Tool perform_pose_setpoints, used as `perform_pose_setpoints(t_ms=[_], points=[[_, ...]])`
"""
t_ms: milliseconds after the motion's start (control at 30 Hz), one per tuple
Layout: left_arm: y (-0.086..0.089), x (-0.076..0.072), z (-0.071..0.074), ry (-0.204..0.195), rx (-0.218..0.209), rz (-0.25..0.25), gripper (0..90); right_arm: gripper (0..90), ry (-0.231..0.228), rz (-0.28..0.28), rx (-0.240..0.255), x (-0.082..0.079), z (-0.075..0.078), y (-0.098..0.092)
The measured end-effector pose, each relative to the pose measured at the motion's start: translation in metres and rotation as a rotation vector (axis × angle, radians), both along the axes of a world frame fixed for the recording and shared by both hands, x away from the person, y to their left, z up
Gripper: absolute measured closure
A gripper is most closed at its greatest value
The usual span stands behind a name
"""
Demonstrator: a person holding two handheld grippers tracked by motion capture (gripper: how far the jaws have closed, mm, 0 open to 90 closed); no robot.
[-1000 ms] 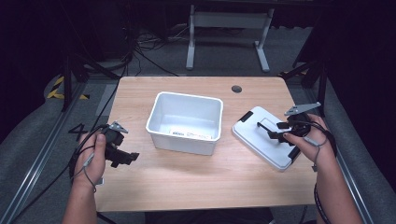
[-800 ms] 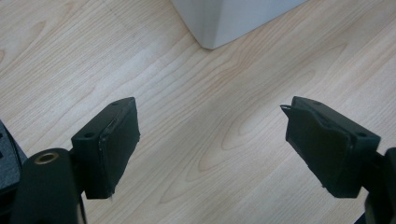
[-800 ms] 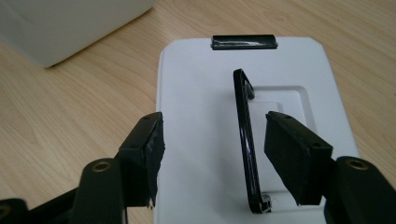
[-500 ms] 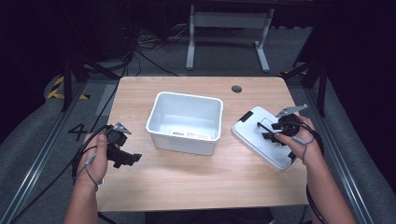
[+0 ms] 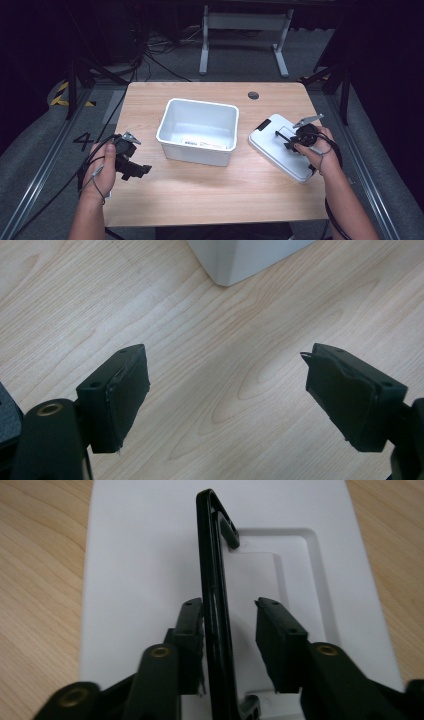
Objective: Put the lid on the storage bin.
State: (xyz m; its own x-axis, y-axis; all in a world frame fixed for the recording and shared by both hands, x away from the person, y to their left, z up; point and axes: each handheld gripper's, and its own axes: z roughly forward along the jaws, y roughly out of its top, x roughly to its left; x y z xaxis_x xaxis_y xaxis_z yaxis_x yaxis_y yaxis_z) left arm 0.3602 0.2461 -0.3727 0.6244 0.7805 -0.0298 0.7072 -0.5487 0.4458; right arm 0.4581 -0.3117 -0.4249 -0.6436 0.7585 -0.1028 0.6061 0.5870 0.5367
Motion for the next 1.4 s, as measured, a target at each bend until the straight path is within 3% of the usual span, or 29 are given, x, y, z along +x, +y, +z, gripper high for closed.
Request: perform_pose_setpoints(t_ms=[133,300,633,1400], points=[[-0.001,0.000,-0.001,0.005,0.000,0.000,18.1,83.2,-0.030,0.021,-0.033,0.000,0.004,-0.001],[-0.001,0.001,-0.001,0.001,-0.001,-0.004,18.0,84.8,-0.075,0.065,-0.053,0.001,0.004,-0.002],[0.002,0.001,-0.001,-0.005,-0.012,0.006,18.2,85.0,-0.096,0.114,-0.053,0.001,0.014,0.002],[0.000,0.004,-0.001,0.005,-0.015,-0.006,18.1,85.0,-0.158,0.202,-0.001,-0.020,0.097,0.014]])
